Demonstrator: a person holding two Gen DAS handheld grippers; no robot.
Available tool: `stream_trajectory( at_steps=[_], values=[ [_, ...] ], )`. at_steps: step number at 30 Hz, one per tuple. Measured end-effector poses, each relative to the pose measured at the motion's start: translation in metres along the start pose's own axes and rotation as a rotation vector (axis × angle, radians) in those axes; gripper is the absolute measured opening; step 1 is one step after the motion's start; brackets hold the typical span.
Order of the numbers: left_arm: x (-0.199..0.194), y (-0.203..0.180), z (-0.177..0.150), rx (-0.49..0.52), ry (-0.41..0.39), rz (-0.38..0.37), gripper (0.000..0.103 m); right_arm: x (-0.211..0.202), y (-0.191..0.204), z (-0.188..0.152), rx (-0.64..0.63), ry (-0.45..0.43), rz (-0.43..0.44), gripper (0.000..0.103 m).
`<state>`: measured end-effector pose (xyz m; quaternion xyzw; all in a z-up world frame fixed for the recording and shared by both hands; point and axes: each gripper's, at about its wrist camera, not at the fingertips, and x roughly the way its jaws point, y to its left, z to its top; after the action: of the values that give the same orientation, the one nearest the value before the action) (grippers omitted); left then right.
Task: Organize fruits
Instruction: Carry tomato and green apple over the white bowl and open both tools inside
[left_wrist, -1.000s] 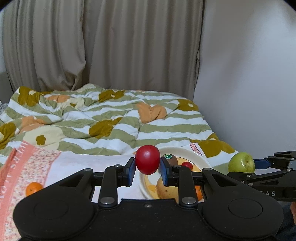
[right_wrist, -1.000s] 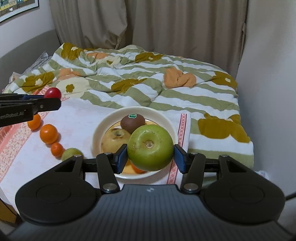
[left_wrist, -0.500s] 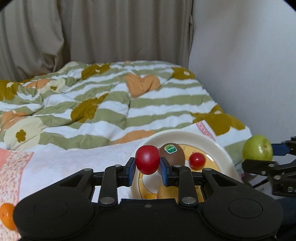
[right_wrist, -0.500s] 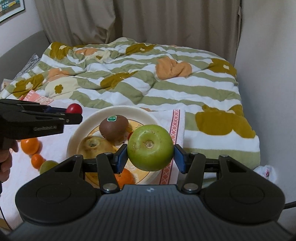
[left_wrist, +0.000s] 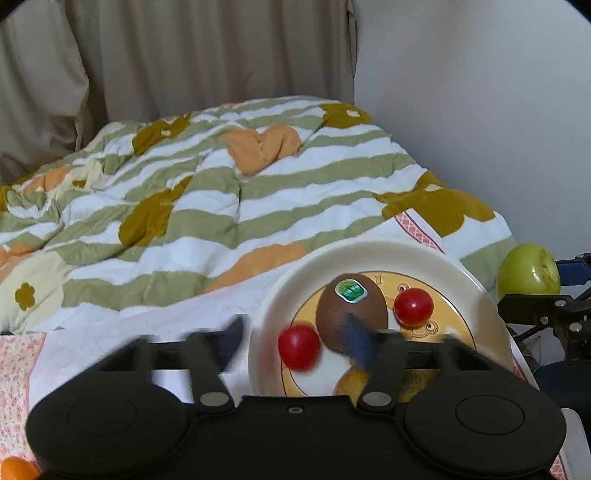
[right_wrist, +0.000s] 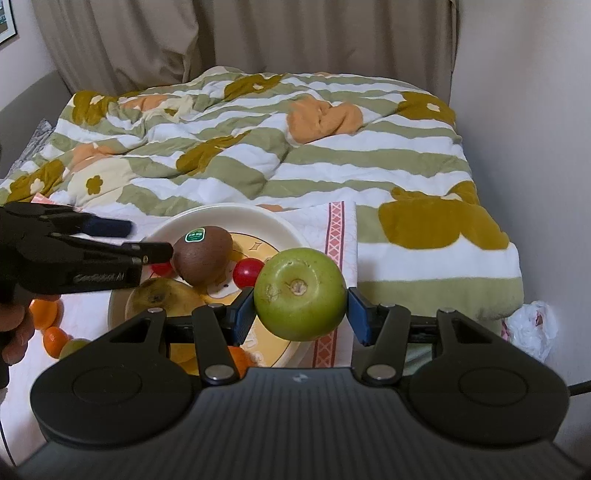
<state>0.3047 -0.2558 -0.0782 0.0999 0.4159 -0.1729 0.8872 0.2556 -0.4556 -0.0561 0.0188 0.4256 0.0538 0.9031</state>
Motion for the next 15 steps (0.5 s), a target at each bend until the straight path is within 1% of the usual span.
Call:
stream_trajectory(
  at_steps=[1,3,8,15],
  values=[
    [-0.003,0.0,0.0,0.001,-0.016,0.007,0.102,0.0,0.0,0.0,0.003,-0.001,-0.002,0.068],
    [-0.01,0.001,-0.001,0.004,-0.046,0.02,0.103,-0.002,-0.001,0.0,0.006,-0.003,-0.003,0.068],
    [-0.024,0.006,-0.003,-0.026,-0.058,0.009,0.103,-0.003,0.0,0.001,0.0,-0.006,0.004,0.068],
    [-0.046,0.009,-0.014,-0.052,-0.073,0.044,0.103,0.003,0.007,0.004,-0.016,0.006,0.015,0.068]
  ],
)
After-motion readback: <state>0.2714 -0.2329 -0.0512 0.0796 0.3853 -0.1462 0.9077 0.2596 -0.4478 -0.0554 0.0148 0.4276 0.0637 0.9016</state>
